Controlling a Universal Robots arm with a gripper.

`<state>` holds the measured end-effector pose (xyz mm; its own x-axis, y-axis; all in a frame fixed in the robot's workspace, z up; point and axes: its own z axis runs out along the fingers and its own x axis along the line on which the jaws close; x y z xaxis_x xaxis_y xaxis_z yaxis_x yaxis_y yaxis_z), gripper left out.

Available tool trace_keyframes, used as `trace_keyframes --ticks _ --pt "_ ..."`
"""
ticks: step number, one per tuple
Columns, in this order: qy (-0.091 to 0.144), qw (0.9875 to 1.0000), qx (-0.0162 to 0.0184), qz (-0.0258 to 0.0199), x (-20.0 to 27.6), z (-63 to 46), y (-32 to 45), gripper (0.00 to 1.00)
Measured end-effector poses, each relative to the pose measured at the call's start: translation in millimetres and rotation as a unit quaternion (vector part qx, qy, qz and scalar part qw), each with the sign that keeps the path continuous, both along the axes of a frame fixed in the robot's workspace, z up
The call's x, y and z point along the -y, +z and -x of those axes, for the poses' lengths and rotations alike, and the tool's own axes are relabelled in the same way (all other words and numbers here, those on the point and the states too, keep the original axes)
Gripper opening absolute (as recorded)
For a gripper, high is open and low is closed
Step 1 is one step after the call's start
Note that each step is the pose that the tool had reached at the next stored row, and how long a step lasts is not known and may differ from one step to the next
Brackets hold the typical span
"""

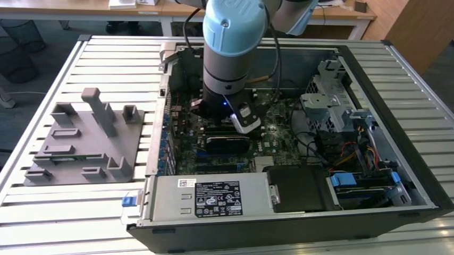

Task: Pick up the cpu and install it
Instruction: 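Install the second cpu locking lever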

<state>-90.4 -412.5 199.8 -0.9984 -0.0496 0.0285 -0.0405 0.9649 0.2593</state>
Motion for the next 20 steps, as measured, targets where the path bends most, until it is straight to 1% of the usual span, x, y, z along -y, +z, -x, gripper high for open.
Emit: trace_keyframes --ticks 2,4,9,20 --pt "0.0 1.0 -0.0001 0.0001 0.1 0.0 1.2 0.11" --pt "0.0 1.0 0.0 0.0001 0.1 0.0 5.3 0.11" --pt "0.0 1.0 -0.0001 0.0001 0.1 0.0 21.4 0.11" --pt "0.0 1.0 -0.0001 0.0 -0.2 0.0 37.8 0.11"
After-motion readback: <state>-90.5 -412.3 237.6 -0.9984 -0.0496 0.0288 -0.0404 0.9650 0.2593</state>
